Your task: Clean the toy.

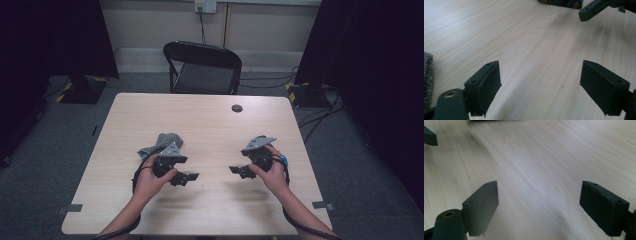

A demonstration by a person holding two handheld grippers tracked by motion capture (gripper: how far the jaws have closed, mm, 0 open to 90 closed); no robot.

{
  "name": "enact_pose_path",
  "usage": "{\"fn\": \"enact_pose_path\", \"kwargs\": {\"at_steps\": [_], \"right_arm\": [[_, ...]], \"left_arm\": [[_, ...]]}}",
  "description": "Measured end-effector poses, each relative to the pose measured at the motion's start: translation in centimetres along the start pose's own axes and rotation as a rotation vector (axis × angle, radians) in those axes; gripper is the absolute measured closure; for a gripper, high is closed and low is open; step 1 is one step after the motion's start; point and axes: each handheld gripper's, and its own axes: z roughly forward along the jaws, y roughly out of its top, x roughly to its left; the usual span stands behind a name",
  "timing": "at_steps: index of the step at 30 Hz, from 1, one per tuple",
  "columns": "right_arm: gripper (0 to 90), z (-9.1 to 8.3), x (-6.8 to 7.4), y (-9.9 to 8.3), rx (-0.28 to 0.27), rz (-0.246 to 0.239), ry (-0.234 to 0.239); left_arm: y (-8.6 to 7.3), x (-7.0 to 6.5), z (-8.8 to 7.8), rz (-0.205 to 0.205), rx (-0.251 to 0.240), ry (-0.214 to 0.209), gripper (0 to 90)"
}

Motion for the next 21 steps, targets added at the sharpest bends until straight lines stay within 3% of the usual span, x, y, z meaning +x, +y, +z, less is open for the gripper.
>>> {"fn": "enact_pose_path", "kwargs": {"at_steps": [21], "right_arm": [[15.6,1.0,2.0,-1.3,0.036,-0.040,0.062]], "left_arm": [[-0.9,-1.1,0.9,0.022,0.026,-0.031,16.4]]}}
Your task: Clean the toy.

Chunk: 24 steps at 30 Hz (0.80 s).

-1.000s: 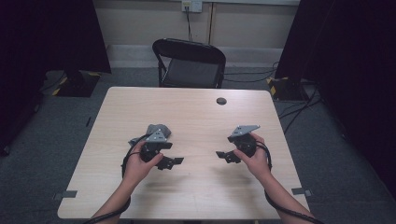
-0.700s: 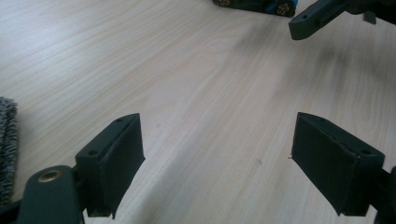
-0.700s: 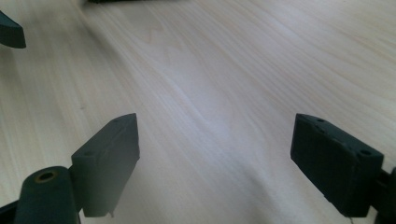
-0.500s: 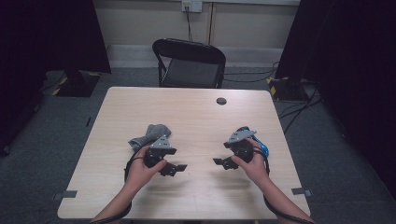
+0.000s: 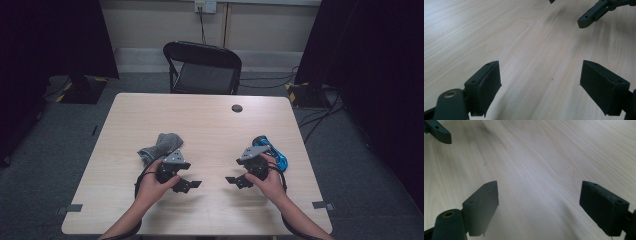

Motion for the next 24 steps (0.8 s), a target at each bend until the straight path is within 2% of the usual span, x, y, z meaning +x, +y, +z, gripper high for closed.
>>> {"fn": "enact_pose_path", "kwargs": {"at_steps": [12,24], "right_arm": [[15.5,0.4,1.0,-0.8,0.009,-0.010,0.020],[15.6,0.7,1.4,-1.8,0.019,-0.007,0.027]], "left_arm": [[-0.3,-0.7,0.5,0.021,0.010,-0.017,16.3],[-0.7,-1.8,2.0,0.059,0.048,-0.042,16.3]]}}
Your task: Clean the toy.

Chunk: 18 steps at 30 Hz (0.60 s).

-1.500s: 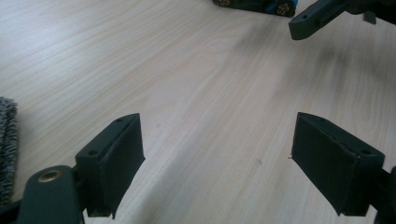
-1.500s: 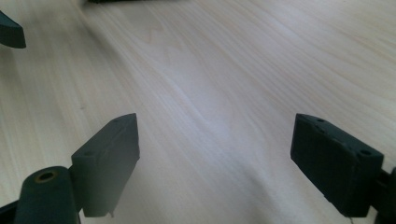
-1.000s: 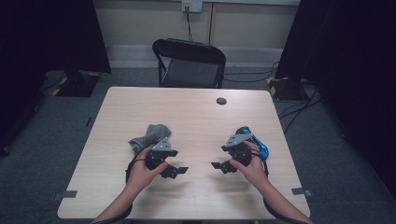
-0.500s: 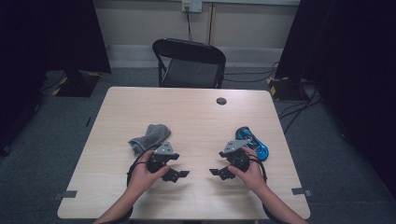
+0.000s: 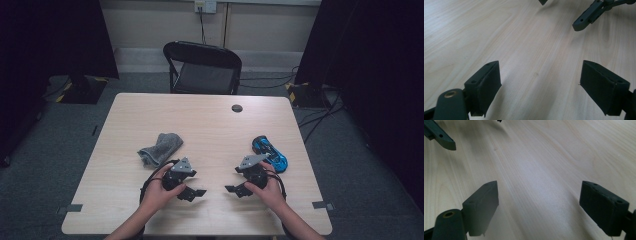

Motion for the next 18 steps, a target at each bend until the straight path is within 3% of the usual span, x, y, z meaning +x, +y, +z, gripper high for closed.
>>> {"fn": "enact_pose_path", "kwargs": {"at_steps": [5,11,18], "right_arm": [[15.6,0.3,0.2,-0.3,0.012,-0.011,-0.001],[15.3,0.6,0.6,-0.8,0.015,-0.060,-0.024],[14.5,0.7,0.9,-1.4,-0.025,-0.073,-0.036]], "left_arm": [[-0.2,-0.1,0.4,0.006,0.016,-0.002,16.3],[-0.6,-0.3,0.8,0.035,0.048,0.008,16.7],[-1.0,-0.3,1.1,0.092,0.024,0.018,15.9]]}}
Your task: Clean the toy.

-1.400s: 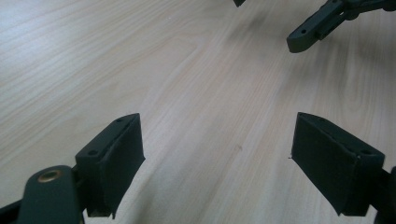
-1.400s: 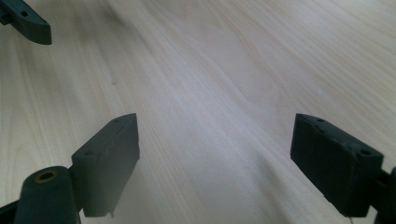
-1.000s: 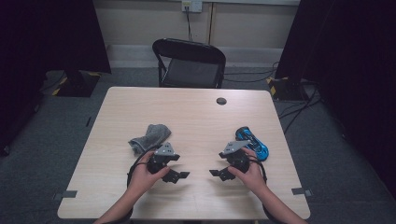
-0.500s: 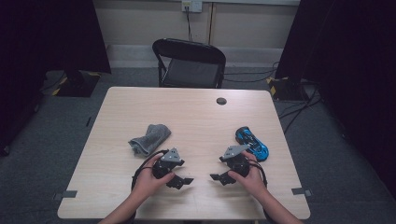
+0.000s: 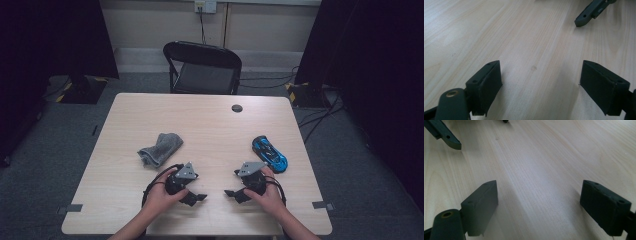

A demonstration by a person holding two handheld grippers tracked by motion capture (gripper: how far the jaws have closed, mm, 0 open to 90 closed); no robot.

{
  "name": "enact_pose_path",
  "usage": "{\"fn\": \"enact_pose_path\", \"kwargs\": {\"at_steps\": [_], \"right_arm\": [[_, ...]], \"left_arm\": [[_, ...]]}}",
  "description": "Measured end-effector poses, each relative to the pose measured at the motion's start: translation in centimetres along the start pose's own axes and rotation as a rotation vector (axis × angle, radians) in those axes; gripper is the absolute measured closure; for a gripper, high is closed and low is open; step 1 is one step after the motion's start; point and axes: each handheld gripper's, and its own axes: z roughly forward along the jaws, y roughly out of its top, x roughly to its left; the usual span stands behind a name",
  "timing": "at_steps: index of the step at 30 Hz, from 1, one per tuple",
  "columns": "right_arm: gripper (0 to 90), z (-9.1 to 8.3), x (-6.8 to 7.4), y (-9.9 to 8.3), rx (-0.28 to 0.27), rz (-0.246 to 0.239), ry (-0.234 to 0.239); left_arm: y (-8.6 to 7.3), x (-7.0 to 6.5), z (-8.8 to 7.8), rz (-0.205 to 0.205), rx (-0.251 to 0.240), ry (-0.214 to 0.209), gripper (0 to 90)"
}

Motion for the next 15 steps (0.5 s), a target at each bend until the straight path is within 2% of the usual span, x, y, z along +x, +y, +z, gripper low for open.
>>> {"fn": "enact_pose_path", "kwargs": {"at_steps": [4,15], "right_arm": [[14.4,-0.02,0.06,-0.03,0.000,0.001,-0.002],[14.3,-0.06,0.12,-0.07,0.001,0.005,-0.008]], "left_arm": [[0.01,-0.47,0.13,0.047,0.022,0.023,14.8],[0.08,-0.53,0.28,0.062,0.029,0.010,10.0]]}}
